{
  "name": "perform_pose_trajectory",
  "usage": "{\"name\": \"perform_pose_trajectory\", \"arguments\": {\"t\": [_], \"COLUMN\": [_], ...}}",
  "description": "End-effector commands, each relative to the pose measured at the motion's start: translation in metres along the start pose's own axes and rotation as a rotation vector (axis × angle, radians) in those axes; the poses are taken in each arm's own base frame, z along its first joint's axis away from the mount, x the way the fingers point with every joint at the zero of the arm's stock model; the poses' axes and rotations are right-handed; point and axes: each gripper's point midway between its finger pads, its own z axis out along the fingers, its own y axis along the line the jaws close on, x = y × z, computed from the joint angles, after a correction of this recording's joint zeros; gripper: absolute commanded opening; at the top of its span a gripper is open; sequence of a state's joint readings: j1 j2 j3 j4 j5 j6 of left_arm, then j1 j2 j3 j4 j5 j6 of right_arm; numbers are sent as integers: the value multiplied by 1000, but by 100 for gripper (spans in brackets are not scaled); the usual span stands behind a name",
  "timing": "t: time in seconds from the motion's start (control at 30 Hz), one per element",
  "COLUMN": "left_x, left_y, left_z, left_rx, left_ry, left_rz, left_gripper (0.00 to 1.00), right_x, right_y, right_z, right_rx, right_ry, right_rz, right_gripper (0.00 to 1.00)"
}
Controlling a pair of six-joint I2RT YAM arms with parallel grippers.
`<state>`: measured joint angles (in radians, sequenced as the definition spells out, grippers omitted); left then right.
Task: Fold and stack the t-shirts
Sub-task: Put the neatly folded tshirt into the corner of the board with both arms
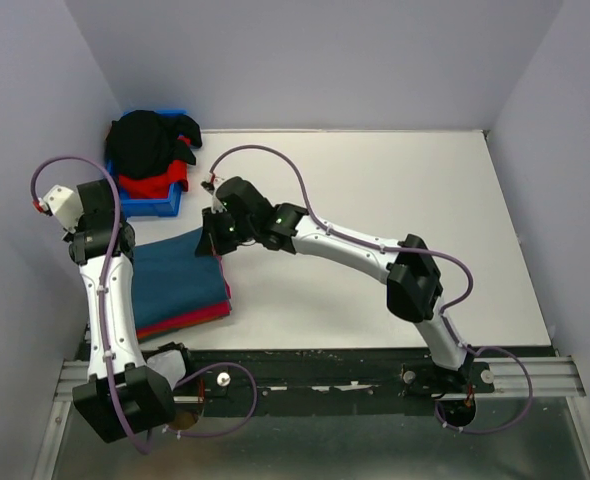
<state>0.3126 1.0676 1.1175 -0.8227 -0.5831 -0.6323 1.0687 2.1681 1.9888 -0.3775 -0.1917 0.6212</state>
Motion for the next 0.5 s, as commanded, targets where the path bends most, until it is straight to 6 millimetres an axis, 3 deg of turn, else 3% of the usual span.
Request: {"name": "perform_pose_trajectory", "arguments": {"t": [0.0,0.13,0.23,0.37,0.47], "left_x": [40,44,46,55,73], "left_y": [-14,-16,-15,-11,-9], "left_z": [16,34,42,54,63], "left_rx": [46,-7,-30,-53,-62], "left_ry": [142,159,176,186,229], "left_rz": [-1,-9,9,23,35], "left_gripper": [0,0,0,0,0], "right_x": [21,39,57,83,102], "right_y": [59,81,82,63,46], "right_z": [-3,-2,10,31,47], "right_rx": [-311,-420,-451,-450,-420], "right_ry": [87,136,195,227,265], "right_rz": [-11,-2,48,135,187], "right_gripper": [1,1,1,1,1]}}
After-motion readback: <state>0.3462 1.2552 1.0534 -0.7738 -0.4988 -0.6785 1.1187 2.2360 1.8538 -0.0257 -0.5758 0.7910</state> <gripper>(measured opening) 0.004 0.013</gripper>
